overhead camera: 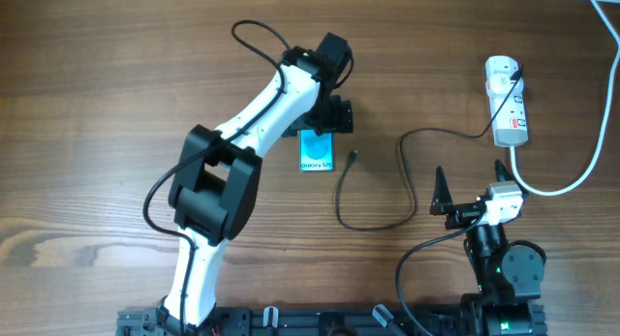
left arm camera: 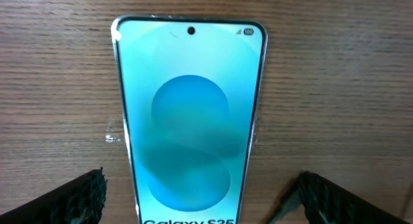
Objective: Plug charger to phone and switch on socket
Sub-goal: 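Reach the left gripper forward over the light-blue phone, then close the left gripper on the phone's top edge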
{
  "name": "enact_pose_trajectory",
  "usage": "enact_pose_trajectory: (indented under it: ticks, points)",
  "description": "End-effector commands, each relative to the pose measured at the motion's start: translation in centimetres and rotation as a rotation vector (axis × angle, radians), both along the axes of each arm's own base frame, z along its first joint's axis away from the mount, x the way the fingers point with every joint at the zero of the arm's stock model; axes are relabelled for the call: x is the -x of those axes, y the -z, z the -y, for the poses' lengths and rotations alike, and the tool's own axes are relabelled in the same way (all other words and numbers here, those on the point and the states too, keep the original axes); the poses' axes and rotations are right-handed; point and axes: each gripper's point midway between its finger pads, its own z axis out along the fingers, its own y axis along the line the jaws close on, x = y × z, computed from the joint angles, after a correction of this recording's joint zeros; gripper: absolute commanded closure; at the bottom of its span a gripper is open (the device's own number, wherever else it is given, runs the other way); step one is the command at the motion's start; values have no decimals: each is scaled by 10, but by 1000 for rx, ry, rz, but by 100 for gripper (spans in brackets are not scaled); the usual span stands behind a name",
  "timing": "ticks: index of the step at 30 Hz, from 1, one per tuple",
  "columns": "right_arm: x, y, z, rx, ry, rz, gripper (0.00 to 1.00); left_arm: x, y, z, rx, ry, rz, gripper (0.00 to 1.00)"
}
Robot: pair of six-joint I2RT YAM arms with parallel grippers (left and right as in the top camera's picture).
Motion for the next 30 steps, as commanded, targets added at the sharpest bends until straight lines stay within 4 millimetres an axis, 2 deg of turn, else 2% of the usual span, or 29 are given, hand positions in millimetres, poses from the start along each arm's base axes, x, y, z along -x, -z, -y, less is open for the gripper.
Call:
enact_pose_trajectory:
  ticks: [1, 4, 20, 30]
  points:
    - [0, -2, 1, 18, 5, 11, 0, -5, 12, -7, -66, -9, 8, 0]
    - [0, -2, 1, 17, 5, 11, 0, -5, 16, -12, -93, -10, 11, 0]
    - [0, -2, 1, 17, 5, 11, 0, -9, 24, -6, -86, -1, 23, 0]
    - [0, -2, 1, 18, 5, 11, 0, -2, 48, -10, -119, 2, -31, 0]
